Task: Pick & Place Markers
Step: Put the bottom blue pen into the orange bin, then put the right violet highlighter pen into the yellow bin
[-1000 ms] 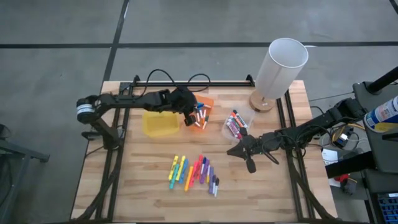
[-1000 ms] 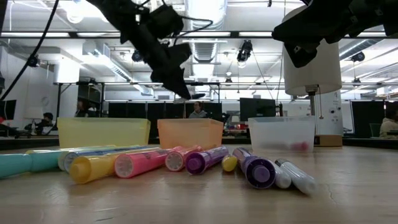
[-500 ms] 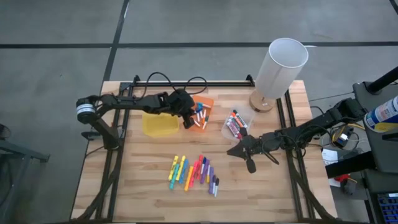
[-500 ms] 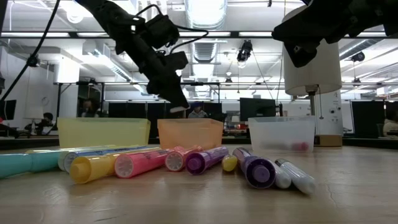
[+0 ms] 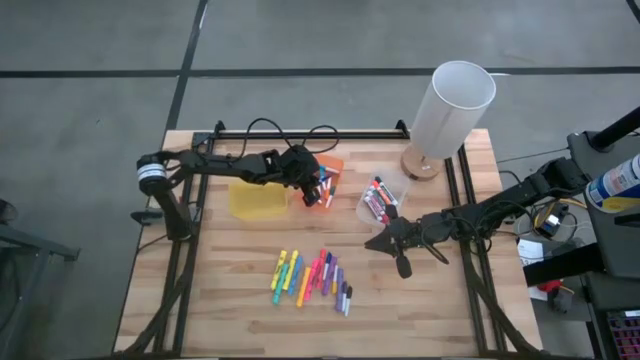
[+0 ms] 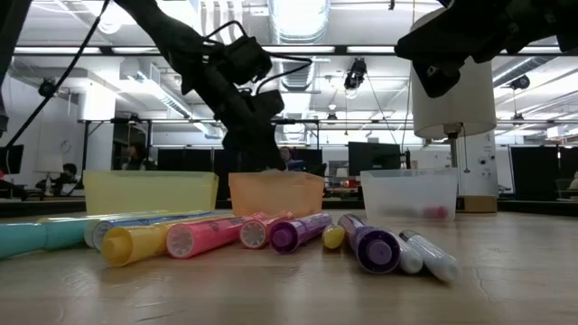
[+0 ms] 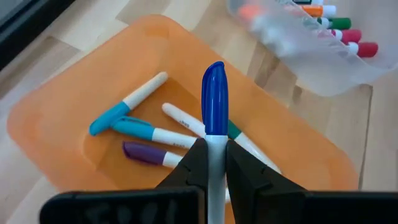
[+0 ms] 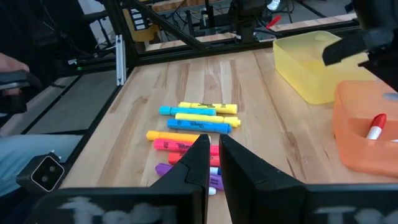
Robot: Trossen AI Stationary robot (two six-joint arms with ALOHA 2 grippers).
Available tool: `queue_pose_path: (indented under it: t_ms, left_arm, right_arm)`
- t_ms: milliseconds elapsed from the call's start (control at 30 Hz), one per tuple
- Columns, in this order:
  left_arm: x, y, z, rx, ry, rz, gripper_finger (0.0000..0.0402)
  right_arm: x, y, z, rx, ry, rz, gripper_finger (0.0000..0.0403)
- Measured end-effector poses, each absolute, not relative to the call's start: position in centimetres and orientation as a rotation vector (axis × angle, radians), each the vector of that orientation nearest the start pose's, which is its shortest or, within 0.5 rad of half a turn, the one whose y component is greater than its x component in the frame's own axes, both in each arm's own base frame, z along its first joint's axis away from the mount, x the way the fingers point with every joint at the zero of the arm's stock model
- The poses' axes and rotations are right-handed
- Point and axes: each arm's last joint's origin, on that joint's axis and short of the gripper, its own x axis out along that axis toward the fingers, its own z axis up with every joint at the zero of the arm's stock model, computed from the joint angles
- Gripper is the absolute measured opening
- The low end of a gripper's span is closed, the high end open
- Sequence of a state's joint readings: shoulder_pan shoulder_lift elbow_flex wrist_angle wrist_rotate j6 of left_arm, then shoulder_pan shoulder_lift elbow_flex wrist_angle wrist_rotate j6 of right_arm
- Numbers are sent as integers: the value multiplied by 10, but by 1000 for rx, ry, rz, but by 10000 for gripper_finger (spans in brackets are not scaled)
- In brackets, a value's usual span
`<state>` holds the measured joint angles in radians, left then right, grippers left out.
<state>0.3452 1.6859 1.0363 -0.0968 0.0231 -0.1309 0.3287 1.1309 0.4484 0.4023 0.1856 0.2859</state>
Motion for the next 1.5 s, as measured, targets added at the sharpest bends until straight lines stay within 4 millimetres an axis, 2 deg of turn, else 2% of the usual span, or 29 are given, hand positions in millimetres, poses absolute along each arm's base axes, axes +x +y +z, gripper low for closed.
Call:
queue_pose_path:
  t_ms: [467, 967, 1033, 1167, 1367, 1500]
  left_arm:
    - [351, 125, 177, -294, 775, 354, 29]
    - [355, 127, 177, -308, 777, 364, 30]
    - [355, 128, 177, -307, 775, 405, 33]
    - [351, 131, 176, -317, 792, 484, 57]
    - [348, 130, 173, -320, 837, 488, 114]
    - [350, 131, 176, -311, 833, 484, 136]
  right_arm:
    - [217, 68, 207, 206, 291, 103, 31]
    - [217, 68, 207, 206, 291, 103, 31]
    - [217, 68, 207, 206, 291, 103, 31]
    - [217, 68, 207, 206, 292, 103, 31]
    - [217, 68, 207, 205, 292, 103, 31]
    - [217, 68, 207, 205, 292, 103, 31]
